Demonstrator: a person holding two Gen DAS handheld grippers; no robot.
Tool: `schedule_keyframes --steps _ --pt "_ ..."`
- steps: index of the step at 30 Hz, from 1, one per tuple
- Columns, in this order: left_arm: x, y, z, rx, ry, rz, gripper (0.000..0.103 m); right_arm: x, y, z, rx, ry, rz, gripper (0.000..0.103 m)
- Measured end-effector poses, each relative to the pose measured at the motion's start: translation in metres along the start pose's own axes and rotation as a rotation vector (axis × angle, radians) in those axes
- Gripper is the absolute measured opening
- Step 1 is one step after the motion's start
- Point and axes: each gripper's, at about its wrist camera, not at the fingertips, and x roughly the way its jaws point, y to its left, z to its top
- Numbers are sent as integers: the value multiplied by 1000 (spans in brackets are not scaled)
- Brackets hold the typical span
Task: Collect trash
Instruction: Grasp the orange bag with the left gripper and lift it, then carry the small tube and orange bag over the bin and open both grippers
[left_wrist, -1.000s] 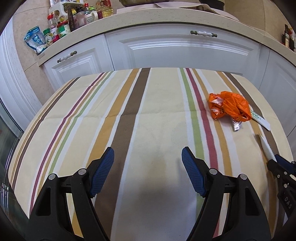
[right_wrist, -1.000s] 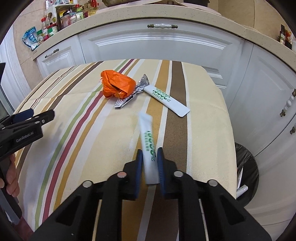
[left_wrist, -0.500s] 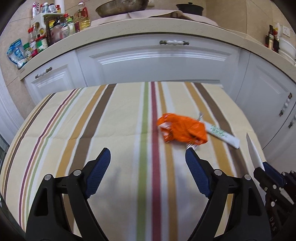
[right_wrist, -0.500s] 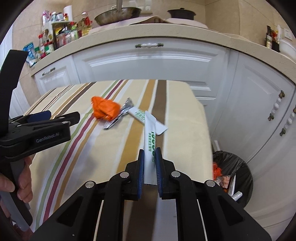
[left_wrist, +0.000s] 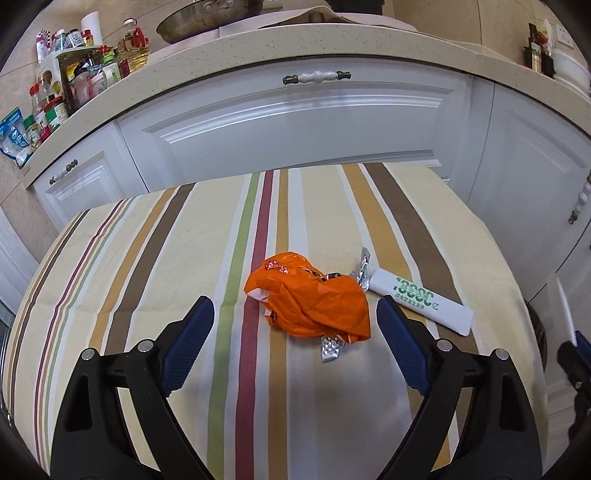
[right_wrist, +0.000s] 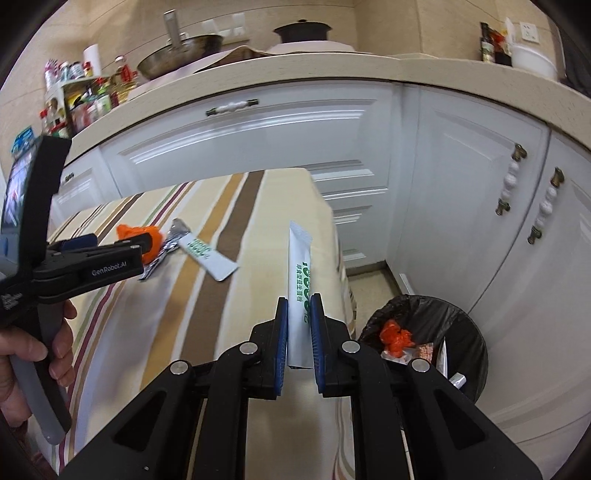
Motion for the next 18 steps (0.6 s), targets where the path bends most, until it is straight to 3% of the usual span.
schedule_keyframes --steps 7,12,18 --pt "10 2 -1 -6 12 15 85 2 -15 0 11 -8 -35 13" --pt "14 0 -3 12 35 -18 53 3 -21 -1 21 -9 -45 13" --pt "7 4 -3 -2 14 -25 51 2 -23 0 23 -14 -56 13"
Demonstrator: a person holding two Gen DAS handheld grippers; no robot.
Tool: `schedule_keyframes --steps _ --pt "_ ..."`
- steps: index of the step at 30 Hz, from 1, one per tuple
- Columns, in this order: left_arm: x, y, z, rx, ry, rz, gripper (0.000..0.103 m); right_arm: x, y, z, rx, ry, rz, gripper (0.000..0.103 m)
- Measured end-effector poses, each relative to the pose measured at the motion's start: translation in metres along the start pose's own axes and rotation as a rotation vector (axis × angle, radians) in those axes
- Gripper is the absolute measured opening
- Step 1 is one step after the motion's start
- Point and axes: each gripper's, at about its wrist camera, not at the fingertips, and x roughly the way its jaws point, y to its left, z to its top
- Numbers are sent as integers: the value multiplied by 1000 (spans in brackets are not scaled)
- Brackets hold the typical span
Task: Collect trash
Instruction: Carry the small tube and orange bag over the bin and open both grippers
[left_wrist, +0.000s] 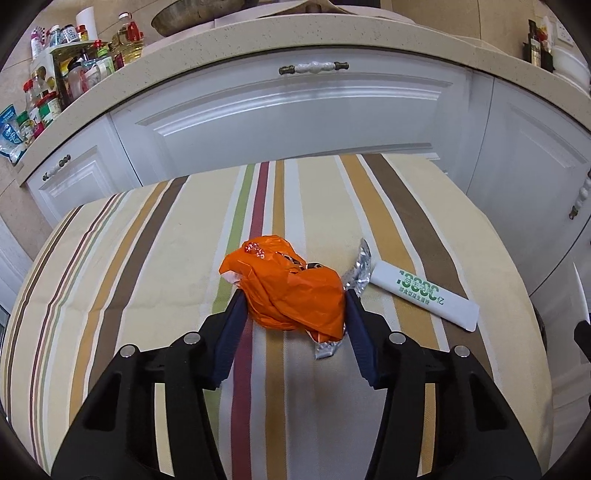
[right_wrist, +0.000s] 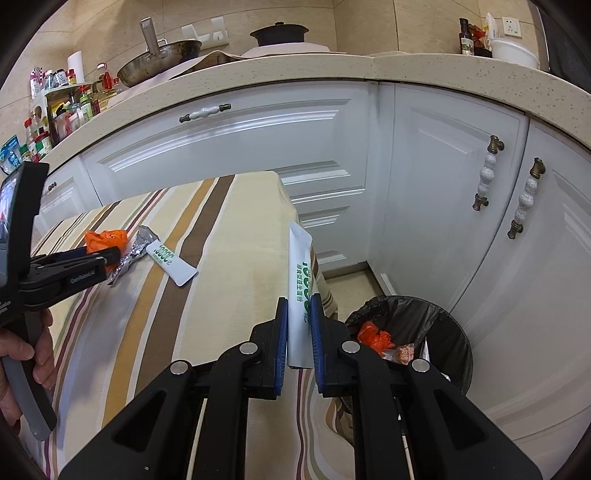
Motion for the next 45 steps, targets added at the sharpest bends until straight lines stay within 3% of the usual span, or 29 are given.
schedule_keyframes --steps 17,25,30,36,45 --pt "-23 19 -1 2 -41 37 51 -11 1 2 -4 -27 -38 13" --pt "-42 7 0 24 -66 17 51 -20 -15 -1 22 -38 -69 13" --pt "-61 -27 -1 79 -88 -59 51 -30 -35 -8 55 -47 -108 13" --pt "-82 -97 -9 188 -101 -183 51 -38 -69 -19 101 -44 -170 13" --pt "-82 -196 -19 314 -86 -283 51 -33 -118 -34 160 -38 -233 13"
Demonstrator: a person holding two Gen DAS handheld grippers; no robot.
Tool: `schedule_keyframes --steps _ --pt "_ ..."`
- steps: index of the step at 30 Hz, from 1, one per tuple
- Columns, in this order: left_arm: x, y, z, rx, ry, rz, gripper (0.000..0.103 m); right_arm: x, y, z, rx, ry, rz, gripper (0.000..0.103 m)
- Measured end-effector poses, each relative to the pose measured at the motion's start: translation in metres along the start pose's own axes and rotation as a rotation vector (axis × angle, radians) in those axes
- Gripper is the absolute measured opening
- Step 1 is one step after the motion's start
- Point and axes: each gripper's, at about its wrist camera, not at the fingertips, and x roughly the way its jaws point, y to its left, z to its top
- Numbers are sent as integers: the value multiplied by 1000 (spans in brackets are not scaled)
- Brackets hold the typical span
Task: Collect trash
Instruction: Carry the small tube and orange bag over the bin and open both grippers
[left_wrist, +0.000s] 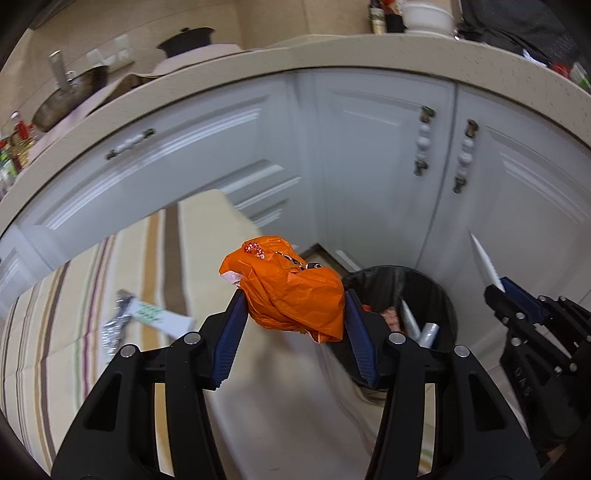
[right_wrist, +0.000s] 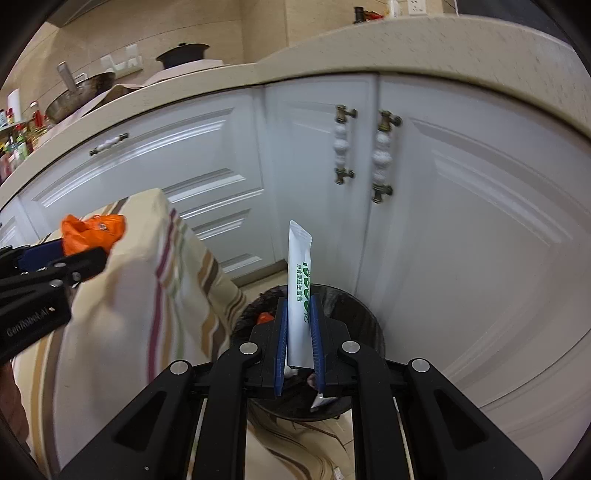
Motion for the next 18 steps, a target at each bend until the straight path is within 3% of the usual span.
schedule_keyframes --steps 9,16,18 --pt "45 -63 5 63 93 -36 52 32 -28 -1 34 17 -10 13" --pt "76 -82 13 66 119 -36 52 62 -43 1 56 36 -6 13" --pt "87 -89 13 87 124 -27 64 71 -45 1 58 41 -4 25"
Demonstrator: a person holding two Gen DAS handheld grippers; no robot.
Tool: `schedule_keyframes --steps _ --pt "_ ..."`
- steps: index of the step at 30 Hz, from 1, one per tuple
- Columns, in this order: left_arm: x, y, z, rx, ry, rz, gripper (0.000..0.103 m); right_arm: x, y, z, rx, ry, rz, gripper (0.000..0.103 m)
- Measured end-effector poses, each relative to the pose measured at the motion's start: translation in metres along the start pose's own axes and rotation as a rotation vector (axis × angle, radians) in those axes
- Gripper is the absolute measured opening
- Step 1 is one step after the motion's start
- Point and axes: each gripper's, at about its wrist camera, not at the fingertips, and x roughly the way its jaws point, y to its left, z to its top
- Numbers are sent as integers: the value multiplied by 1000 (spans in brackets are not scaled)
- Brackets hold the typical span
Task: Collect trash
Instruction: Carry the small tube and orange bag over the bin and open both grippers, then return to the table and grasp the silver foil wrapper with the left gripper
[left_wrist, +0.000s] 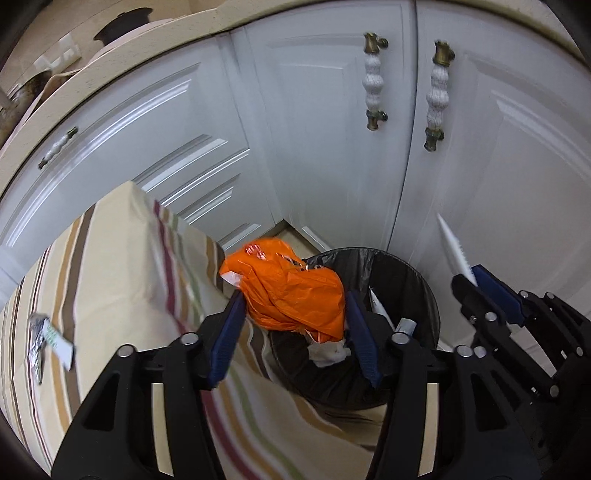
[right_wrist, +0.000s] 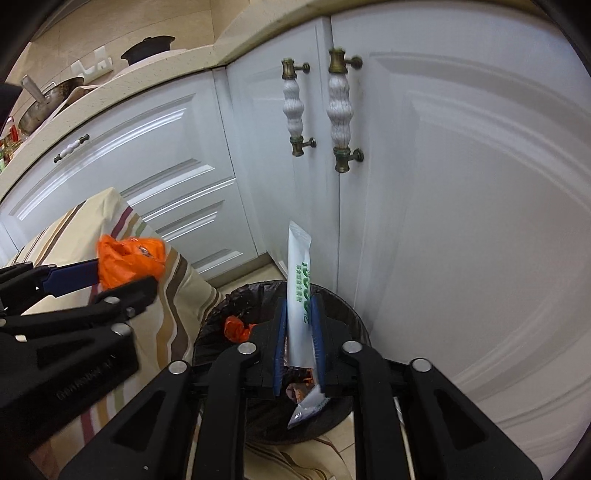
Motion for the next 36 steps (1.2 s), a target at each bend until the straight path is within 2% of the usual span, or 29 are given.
schedule_keyframes --steps 2,4,9,16,24,36 --pt "7 0 3 4 7 34 69 5 -3 -1 5 -2 -25 35" --pt "11 3 6 -3 17 21 72 8 -8 -1 19 0 -25 39" --pt "5 13 9 -12 0 11 78 1 -10 -2 19 -5 -47 41" --pt "-30 47 4 -50 -53 7 81 -21 1 3 14 -27 -30 43" --pt "-67 114 -23 -109 -89 107 81 -52 49 7 -37 -62 56 45" --pt "-81 230 -86 -253 -32 294 81 -74 124 -1 -141 -57 146 46"
